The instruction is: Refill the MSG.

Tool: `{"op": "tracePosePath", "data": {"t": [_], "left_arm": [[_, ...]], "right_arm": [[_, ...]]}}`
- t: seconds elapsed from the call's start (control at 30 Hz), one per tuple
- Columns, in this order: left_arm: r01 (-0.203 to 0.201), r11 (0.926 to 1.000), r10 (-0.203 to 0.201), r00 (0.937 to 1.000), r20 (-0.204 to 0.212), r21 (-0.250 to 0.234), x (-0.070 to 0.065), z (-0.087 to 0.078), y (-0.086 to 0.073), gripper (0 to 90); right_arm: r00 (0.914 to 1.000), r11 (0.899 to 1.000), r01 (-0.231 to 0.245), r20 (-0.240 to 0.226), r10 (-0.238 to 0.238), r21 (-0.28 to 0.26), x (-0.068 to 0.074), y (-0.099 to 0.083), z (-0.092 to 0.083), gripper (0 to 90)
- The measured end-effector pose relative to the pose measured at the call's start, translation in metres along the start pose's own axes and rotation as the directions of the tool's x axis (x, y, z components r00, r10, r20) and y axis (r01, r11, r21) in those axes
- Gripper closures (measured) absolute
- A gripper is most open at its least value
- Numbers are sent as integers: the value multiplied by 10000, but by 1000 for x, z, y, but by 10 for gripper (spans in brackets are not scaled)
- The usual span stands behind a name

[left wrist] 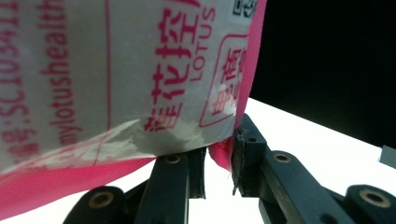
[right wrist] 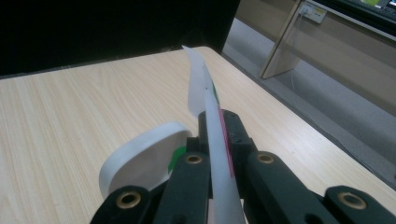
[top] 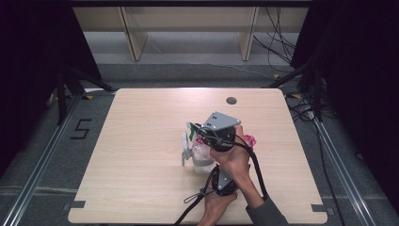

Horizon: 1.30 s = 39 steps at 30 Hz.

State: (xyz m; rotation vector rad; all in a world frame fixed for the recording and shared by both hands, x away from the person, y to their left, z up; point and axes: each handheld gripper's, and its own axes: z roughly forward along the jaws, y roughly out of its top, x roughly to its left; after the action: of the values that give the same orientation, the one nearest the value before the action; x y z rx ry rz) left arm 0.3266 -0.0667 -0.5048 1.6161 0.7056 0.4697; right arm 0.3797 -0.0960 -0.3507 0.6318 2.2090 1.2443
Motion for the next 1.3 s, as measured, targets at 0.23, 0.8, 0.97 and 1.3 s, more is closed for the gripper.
{"op": "tracePosePath", "data": {"t": [0.23,0.8,0.97,1.3], "left_arm": [[-149,9999,147,9993,351,73,0,3,1,766],[322,9994,-328,9977,593,110,0,6,1,766],[721,9974,-715,9942,798,-42,-4,9,0,766],[392,9990,-406,9967,706,218,-1,6,-2,765]], "right_arm": [[9998,9998,181,68,-181,52,-2,0,0,894],[9997,9997,238,104,-238,-58,-4,0,2,894],[9992,9995,305,267,-308,123,-3,-1,5,894],[9996,9997,186,221,-190,160,-4,-3,6,894]]}}
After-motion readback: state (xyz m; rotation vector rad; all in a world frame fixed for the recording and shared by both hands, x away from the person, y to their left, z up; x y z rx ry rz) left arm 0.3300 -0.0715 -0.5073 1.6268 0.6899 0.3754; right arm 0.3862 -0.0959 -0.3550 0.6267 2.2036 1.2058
